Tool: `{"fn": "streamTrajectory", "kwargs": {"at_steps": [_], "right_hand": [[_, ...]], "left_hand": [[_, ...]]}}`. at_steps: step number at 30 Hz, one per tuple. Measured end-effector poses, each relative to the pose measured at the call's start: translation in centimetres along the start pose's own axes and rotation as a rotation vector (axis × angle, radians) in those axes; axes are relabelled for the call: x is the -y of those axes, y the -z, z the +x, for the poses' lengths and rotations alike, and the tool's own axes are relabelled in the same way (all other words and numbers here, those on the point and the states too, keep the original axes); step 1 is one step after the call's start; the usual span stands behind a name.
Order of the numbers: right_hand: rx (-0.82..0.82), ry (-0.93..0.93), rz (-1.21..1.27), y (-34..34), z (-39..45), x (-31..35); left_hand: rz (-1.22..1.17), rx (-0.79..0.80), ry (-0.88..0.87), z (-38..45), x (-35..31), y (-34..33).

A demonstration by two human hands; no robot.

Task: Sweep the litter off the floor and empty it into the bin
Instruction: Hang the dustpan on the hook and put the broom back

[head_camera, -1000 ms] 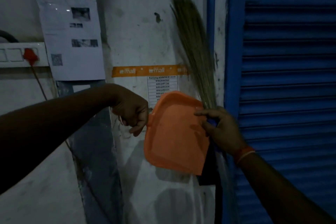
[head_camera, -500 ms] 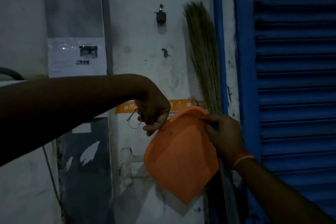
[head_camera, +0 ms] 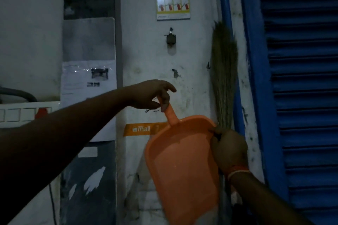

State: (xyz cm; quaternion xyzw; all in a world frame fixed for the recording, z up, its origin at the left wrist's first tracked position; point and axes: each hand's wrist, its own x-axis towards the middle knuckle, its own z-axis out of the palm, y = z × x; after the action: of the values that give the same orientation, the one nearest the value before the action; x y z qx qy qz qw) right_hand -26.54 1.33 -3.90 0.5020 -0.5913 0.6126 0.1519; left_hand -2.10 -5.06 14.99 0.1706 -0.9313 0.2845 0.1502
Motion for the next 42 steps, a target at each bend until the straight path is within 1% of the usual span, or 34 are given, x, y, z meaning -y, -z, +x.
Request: {"fn": "streamTrajectory", "kwargs": {"at_steps": [2, 4, 6, 7, 10, 14, 16, 18, 20, 21, 24, 25, 26, 28, 30, 31, 33, 35, 37, 39, 42], "right_hand": [[-0.008, -0.007, 0.02, -0.5, 0.6, 0.5], [-0.024, -0.016, 0.034, -0.7, 1.1, 1.2], [-0.044, -0.006, 0.038, -1.0, 1.5, 1.7], [-0.048, -0.004, 0.038, -1.2, 1.6, 1.9], [-0.052, -0.018, 0.032, -2.0, 2.0, 2.5], [-0.073, -0.044, 0.026, -2.9, 2.2, 3.0], [-0.077, -0.042, 0.029, -3.2, 2.3, 3.1], [-0.08, -0.051, 0.025, -3.5, 2.5, 3.1], [-0.09, -0.064, 0.025, -3.8, 2.5, 3.2], [-0.096, -0.066, 0.024, -4.0, 2.5, 3.2], [-0.089, -0.064, 0.013, -4.3, 2.5, 3.2], [-0.086, -0.065, 0.011, -4.4, 2.6, 3.3], [-0.085, -0.067, 0.011, -4.5, 2.7, 3.3], [-0.084, -0.082, 0.012, -4.7, 2.8, 3.4], [-0.077, -0.087, 0.014, -5.0, 2.9, 3.3], [-0.072, -0.082, 0.012, -5.1, 2.9, 3.2], [-0.067, -0.075, 0.013, -5.3, 2.8, 3.2], [-0.062, -0.082, 0.008, -5.5, 2.7, 3.2], [-0.059, -0.089, 0.001, -5.6, 2.6, 3.3], [-0.055, -0.091, -0.002, -5.6, 2.5, 3.2], [-0.047, -0.088, 0.004, -5.5, 2.4, 3.3]], "left_hand": [[-0.078, -0.162, 0.107, -0.7, 1.1, -0.5], [-0.169, -0.287, 0.192, -1.4, 1.8, -0.9], [-0.225, -0.349, 0.276, -2.2, 2.4, -1.1], [-0.216, -0.368, 0.309, -2.5, 2.7, -1.0], [-0.085, -0.44, 0.339, -2.5, 3.8, -0.3], [0.27, -0.491, 0.393, -1.8, 5.7, 0.1], [0.329, -0.587, 0.453, -1.2, 6.2, 0.1], [0.305, -0.692, 0.521, -0.4, 6.3, 0.4], [0.146, -0.739, 0.601, 0.3, 6.4, 0.8], [-0.007, -0.717, 0.64, 0.7, 6.3, 1.2], [-0.616, -0.613, 0.717, 0.9, 5.2, 1.5], [-0.763, -0.566, 0.744, 0.9, 4.6, 1.5], [-0.85, -0.523, 0.756, 0.8, 4.1, 1.3], [-0.909, -0.479, 0.708, 0.8, 3.8, 0.8], [-0.864, -0.486, 0.564, 0.7, 3.6, 0.4], [-0.811, -0.491, 0.487, 0.6, 3.5, 0.3], [-0.626, -0.499, 0.384, 0.4, 3.3, 0.1], [-0.404, -0.5, 0.327, 0.5, 3.1, 0.0], [-0.239, -0.454, 0.283, 0.7, 3.3, -0.1], [-0.126, -0.426, 0.25, 1.0, 3.8, -0.2], [-0.073, -0.392, 0.17, 0.9, 4.5, -0.1]]}}
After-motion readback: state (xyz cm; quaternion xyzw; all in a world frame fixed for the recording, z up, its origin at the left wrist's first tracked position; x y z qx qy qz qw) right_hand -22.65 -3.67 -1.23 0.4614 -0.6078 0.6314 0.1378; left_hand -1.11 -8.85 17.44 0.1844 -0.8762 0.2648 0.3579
